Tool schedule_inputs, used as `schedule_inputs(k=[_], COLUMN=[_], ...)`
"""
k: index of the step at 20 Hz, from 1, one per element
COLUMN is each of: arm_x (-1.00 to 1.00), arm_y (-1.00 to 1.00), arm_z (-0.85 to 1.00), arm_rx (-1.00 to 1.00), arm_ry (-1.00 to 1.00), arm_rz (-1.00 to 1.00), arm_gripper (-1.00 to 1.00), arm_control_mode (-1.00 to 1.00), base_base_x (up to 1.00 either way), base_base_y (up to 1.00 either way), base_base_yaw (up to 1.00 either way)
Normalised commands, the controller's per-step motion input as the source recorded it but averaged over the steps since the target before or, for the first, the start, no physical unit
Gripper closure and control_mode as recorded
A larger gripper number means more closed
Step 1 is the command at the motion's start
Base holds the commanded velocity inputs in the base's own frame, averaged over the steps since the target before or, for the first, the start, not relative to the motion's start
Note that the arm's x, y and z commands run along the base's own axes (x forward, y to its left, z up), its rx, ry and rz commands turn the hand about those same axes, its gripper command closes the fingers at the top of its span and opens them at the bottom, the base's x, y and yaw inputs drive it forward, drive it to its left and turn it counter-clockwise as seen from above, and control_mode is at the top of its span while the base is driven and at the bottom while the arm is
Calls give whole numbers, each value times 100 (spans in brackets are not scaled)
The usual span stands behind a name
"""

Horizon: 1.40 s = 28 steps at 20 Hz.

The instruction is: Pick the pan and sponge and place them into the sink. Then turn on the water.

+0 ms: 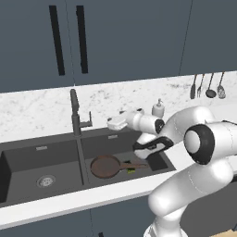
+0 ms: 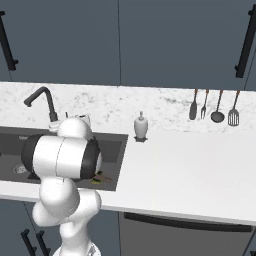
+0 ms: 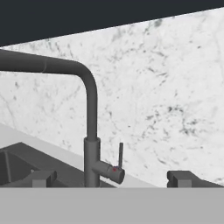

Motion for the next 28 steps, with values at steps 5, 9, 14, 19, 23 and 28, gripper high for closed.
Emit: schedule_inputs(k=[5,9,14,19,23,28], arm_x=[0,0,0,0,0,0], arm_y=[22,4,11,14,3,0], arm_z=[-14,-20,-32,-36,-32,-55], arm_rx=[1,2,5,11,18,18], arm_ry=[-12,-14,-6,-4,-4,-6], arm_rz=[5,1,0,2,3,1], arm_gripper=[-100,-100,-100,-100,-100,-100], arm_control_mode=[-100,-100,-100,-100,-100,-100], base_base_x=[0,0,0,0,0,0], base_base_y=[0,0,0,0,0,0], base_base_yaw=[0,0,0,0,0,0])
